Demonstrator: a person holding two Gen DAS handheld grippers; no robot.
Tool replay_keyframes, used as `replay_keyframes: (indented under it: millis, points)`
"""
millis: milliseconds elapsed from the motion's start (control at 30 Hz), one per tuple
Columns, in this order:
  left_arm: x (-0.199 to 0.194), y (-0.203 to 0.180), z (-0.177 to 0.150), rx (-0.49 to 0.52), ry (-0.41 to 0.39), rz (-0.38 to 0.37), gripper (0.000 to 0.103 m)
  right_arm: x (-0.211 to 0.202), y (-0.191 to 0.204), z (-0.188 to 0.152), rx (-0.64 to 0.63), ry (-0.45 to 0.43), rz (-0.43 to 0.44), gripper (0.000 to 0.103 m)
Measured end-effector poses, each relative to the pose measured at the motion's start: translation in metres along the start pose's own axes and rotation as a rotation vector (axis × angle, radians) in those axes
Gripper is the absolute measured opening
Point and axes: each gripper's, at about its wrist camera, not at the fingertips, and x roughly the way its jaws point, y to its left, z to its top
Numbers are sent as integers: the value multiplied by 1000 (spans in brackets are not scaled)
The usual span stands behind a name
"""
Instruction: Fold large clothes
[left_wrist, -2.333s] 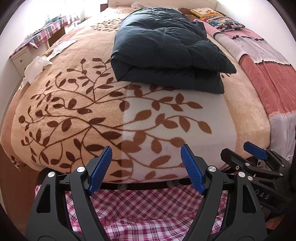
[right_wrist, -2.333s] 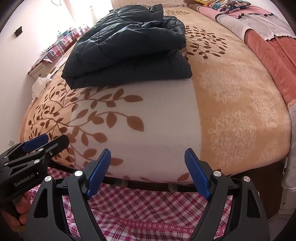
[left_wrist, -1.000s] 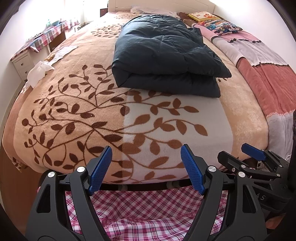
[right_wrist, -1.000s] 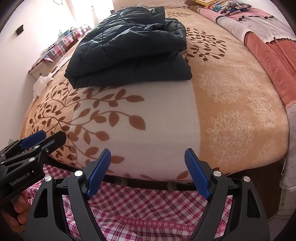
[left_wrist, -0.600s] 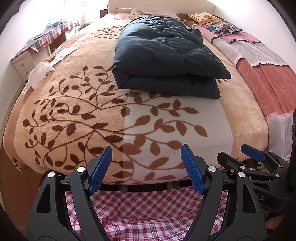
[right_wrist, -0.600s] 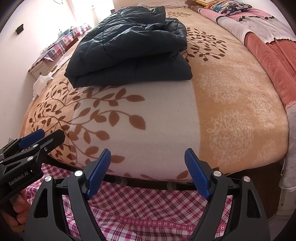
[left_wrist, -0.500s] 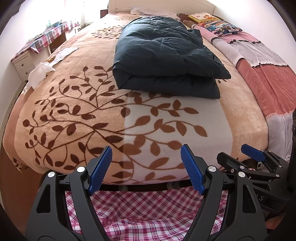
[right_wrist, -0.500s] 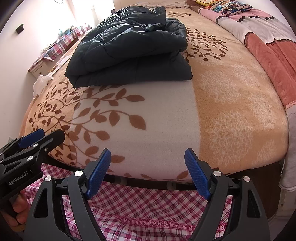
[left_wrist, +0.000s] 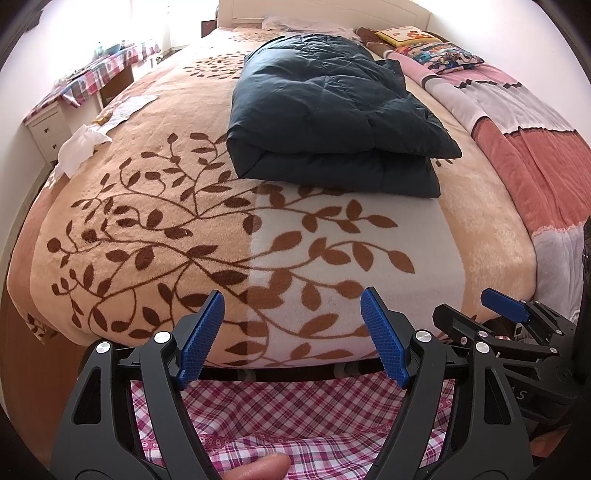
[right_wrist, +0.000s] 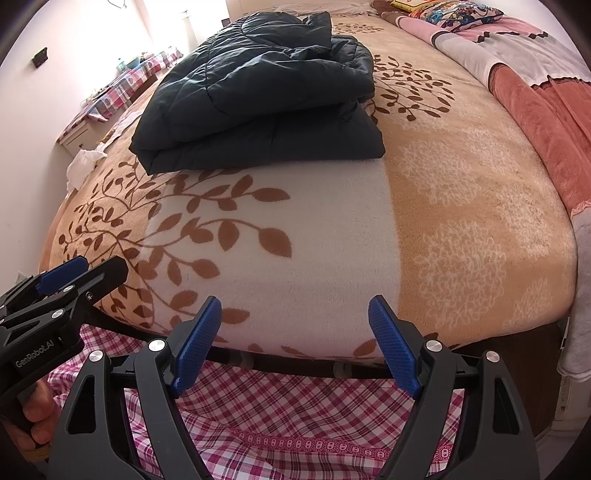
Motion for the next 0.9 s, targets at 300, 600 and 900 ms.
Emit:
replay_keyframes:
  millis: [300, 600, 900]
  points:
    - [-1, -1, -1, 2, -3, 0, 72, 0, 1, -2, -3, 2, 0, 80]
    - [0, 0, -1, -1, -4, 2, 69, 1, 1, -2, -7, 5, -2, 80]
    - [2, 2, -2, -5, 8, 3, 69, 3, 0, -3, -11, 9, 1, 80]
